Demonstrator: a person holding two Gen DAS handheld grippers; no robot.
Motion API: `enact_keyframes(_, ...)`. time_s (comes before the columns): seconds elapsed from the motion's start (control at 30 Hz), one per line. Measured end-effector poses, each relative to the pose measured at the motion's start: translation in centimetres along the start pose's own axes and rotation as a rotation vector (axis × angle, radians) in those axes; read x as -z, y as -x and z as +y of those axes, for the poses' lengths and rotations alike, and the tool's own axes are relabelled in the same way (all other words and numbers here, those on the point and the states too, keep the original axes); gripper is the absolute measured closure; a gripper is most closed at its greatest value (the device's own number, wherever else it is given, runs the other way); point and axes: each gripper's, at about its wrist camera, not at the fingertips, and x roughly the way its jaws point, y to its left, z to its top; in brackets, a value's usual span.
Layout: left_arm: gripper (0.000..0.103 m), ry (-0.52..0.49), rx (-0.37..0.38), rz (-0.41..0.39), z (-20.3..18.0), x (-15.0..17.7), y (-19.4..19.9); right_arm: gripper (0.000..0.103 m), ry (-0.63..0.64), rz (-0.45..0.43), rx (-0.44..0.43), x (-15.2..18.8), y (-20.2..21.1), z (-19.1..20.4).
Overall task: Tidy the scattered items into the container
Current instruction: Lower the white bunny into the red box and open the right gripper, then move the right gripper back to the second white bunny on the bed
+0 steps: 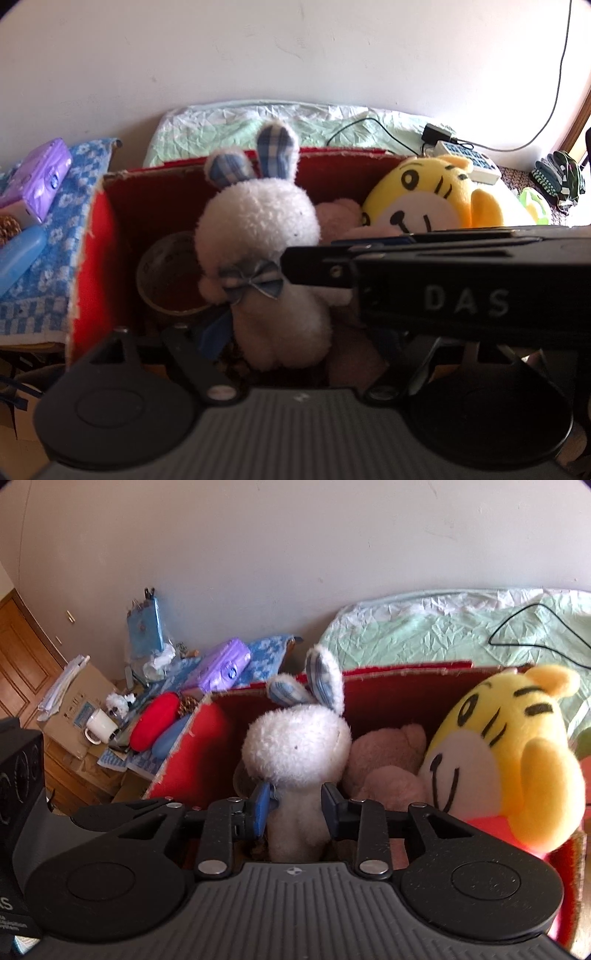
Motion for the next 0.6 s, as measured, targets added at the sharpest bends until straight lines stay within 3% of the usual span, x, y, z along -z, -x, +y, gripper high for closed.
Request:
enact_keyframes(0.3,0.020,0.060,-0.042,-0.033,1.8,-0.2,1.9,0.068,-0.042,-0.066,0.008,0.0,2.8,-0.5)
enact_keyframes(0.6,0.019,0.126,-0.156,-0.049,2.9,-0.6,2.5,0.069,-0.067,-0.116,0.037,0.6,5.1,-0.7)
